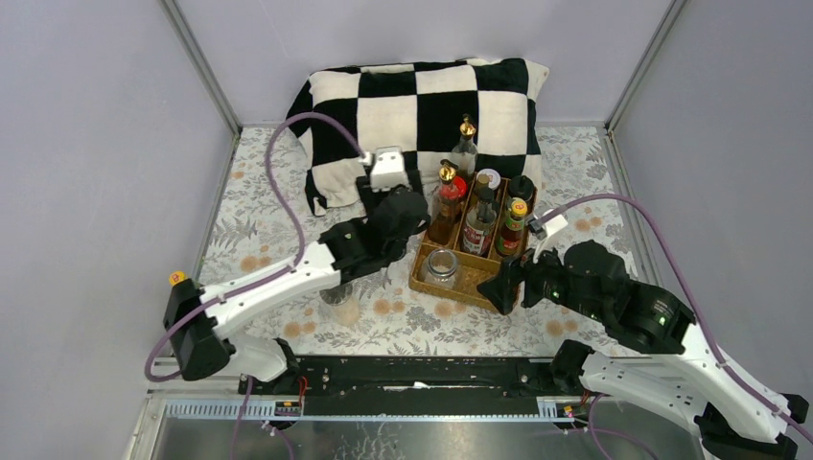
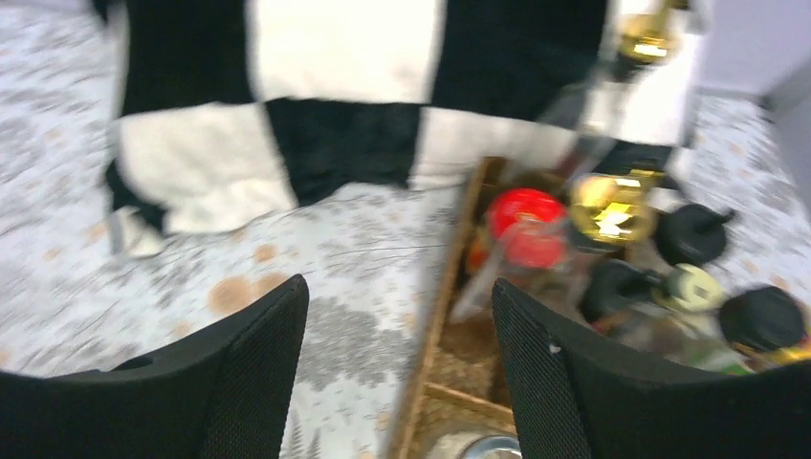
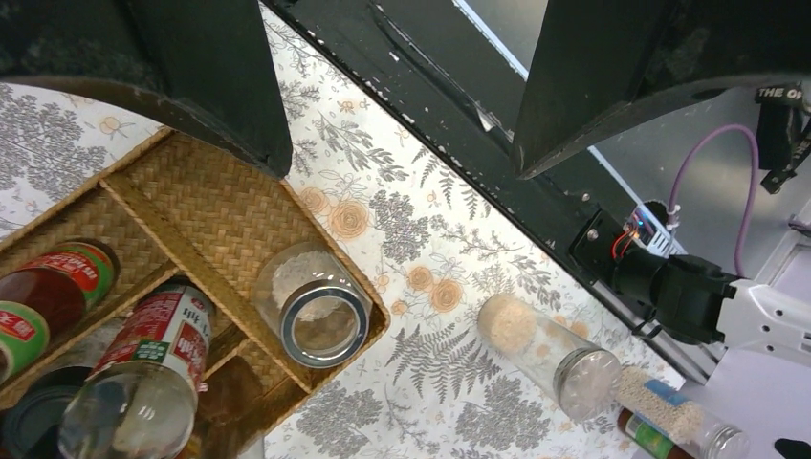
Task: Organize the condiment bottles
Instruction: Place the bottle in the storage box, then pick up the bottle from the corner of the board.
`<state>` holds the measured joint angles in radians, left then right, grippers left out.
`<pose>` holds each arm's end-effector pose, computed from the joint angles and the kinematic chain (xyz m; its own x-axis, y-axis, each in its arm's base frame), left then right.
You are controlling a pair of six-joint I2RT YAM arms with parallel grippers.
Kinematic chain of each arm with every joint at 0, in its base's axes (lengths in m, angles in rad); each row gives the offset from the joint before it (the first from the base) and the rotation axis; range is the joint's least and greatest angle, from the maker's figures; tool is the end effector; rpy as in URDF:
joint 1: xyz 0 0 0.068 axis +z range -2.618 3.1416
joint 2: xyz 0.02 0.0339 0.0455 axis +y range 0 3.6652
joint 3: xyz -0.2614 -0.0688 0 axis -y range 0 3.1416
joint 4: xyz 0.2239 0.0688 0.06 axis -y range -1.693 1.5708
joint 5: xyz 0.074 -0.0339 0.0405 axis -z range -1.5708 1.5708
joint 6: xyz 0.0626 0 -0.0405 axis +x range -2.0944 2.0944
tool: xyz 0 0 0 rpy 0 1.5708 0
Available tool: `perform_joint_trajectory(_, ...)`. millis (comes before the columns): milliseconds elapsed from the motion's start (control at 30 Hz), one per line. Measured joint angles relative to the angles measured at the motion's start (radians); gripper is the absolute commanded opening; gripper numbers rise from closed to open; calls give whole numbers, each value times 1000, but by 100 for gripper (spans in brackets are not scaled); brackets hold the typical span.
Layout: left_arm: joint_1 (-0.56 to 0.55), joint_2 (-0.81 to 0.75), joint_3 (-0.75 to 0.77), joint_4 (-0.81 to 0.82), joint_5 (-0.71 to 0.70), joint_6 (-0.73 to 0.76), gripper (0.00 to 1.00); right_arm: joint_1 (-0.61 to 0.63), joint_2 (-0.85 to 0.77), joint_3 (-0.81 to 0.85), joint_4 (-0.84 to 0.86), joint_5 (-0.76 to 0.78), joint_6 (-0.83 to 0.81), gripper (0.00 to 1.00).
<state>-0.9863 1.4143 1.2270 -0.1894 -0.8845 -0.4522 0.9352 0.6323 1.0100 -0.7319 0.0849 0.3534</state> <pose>0.2148 -0.2369 0.3472 -0.2401 -0.1390 -0.9608 0.0296 0.9882 -0.1503 0.0773 0.0959 0.3590 -0.4543 -0.0350 -0.8901 -0.6367 0.7116 0.2970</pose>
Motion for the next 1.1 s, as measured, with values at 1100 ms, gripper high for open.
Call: perform_joint_trajectory(1100,660,30,-174,-1234,-351,-1369,99,0,103,-14,-17,-112,-29,92)
